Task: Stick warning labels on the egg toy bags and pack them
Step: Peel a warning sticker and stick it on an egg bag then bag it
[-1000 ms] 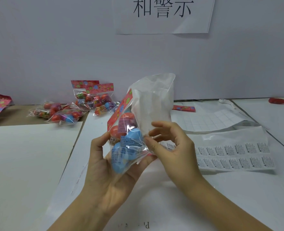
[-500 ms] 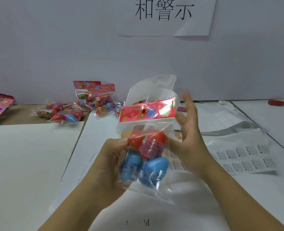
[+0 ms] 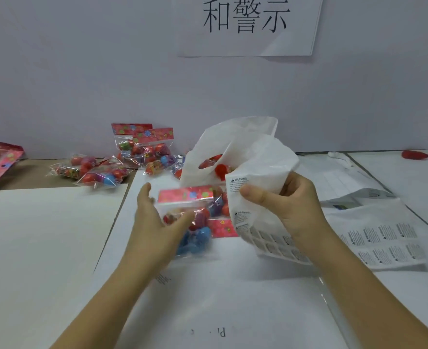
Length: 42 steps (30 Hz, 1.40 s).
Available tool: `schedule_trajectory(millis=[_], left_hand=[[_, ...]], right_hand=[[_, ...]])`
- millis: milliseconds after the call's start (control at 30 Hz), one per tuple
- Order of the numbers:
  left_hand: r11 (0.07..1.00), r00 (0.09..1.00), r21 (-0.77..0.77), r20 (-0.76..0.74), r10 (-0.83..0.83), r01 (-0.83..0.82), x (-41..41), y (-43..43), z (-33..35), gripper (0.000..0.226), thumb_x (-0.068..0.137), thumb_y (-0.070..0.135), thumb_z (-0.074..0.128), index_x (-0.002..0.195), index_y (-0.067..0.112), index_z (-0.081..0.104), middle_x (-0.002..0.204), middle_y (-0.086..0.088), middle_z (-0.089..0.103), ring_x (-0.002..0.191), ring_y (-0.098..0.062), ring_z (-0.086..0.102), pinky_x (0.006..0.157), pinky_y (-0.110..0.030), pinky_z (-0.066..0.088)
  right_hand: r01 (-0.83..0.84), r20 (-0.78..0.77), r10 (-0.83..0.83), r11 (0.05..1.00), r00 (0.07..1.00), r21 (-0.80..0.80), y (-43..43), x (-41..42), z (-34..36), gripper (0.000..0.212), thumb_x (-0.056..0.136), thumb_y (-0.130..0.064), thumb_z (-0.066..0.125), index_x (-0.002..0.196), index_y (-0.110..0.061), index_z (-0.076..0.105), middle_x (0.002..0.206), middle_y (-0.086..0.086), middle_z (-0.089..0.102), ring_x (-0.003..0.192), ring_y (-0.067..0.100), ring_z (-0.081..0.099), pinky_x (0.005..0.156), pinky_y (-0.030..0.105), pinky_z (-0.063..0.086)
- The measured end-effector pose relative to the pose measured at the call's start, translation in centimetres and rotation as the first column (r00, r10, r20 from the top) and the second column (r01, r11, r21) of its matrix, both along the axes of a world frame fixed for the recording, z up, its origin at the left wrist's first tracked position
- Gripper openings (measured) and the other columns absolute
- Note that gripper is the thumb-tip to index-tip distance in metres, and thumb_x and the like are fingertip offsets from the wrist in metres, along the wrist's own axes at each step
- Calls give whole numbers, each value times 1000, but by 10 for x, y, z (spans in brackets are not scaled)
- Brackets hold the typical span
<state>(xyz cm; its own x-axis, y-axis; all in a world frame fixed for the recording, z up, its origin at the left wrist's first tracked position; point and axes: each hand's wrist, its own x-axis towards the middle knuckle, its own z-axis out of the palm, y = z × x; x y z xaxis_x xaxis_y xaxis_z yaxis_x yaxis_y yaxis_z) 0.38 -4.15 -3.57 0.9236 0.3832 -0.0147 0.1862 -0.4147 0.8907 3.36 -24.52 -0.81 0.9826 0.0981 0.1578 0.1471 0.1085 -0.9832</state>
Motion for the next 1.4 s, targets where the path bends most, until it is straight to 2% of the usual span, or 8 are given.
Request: schedule_trajectory(millis=[100, 200, 333, 433, 600, 900, 1033, 1400], left_hand=[[963, 911, 269, 399, -106, -6, -14, -13, -1, 46, 85, 43, 68, 128, 32, 56, 127, 13, 59, 114, -2, 50, 97, -31, 43], [904, 872, -195, 403, -279, 379, -25, -31, 6, 18, 82, 51, 69, 90, 36, 75, 88, 9, 75, 79, -3, 68, 66, -22, 54], [806, 926, -502, 349, -144, 315, -21, -32, 6, 15, 72, 29, 66, 77, 20, 78, 83, -5, 76, 73, -17, 70, 61, -26, 58], [748, 925, -587, 369, -92, 309, -18, -25, 8, 24, 69, 22, 69, 91, 13, 71, 87, -5, 77, 77, -20, 74, 59, -23, 57], [972, 816, -138, 573, -79, 191, -26, -31, 6, 21, 76, 26, 76, 89, 33, 61, 95, 9, 68, 79, -15, 69, 64, -31, 59], [970, 766, 216, 602, -225, 115, -28, -30, 4, 41, 74, 32, 73, 113, 25, 64, 118, 9, 62, 100, -13, 66, 78, -26, 58], [959, 784, 243, 563, -261, 146, -30, -30, 6, 40, 76, 48, 68, 114, 36, 59, 117, 26, 56, 109, 2, 59, 90, -25, 52], [973, 847, 141, 480, -229, 183, -33, -26, 10, 37, 78, 39, 66, 108, 18, 75, 105, 12, 73, 98, -3, 67, 82, -36, 58]], right_hand=[[23, -27, -24, 998, 999, -54, 5, -3, -2, 43, 53, -31, 84, 92, -20, 71, 87, -8, 76, 79, 12, 73, 61, 20, 56], [-44, -32, 43, 998, 999, -55, 12, -8, -5, 45, 56, -26, 85, 97, -14, 71, 89, -2, 76, 82, 16, 74, 65, 24, 58], [-209, -52, 207, 977, 977, -33, 9, -11, -2, 32, 67, -20, 85, 96, -17, 72, 95, 0, 76, 88, 17, 73, 67, 22, 56], [-301, -69, 297, 952, 952, -57, 3, -9, 1, 23, 71, -20, 75, 94, -17, 75, 98, 2, 76, 93, 16, 72, 73, 19, 54], [-352, -68, 350, 936, 934, -21, 6, -9, -2, 18, 76, -20, 71, 93, -19, 77, 99, 2, 76, 94, 15, 71, 75, 18, 53], [-363, -85, 362, 932, 928, 4, 9, -10, -1, 33, 83, -31, 59, 110, -14, 69, 106, 4, 74, 99, 18, 70, 80, 22, 55], [-394, -92, 394, 919, 914, 24, 11, -10, -3, 32, 86, -32, 57, 112, -17, 68, 111, 4, 72, 104, 20, 68, 89, 28, 54], [-433, -102, 434, 901, 895, 37, 16, -10, -9, 35, 81, -40, 64, 107, -18, 74, 111, 5, 72, 108, 19, 66, 91, 24, 51]])
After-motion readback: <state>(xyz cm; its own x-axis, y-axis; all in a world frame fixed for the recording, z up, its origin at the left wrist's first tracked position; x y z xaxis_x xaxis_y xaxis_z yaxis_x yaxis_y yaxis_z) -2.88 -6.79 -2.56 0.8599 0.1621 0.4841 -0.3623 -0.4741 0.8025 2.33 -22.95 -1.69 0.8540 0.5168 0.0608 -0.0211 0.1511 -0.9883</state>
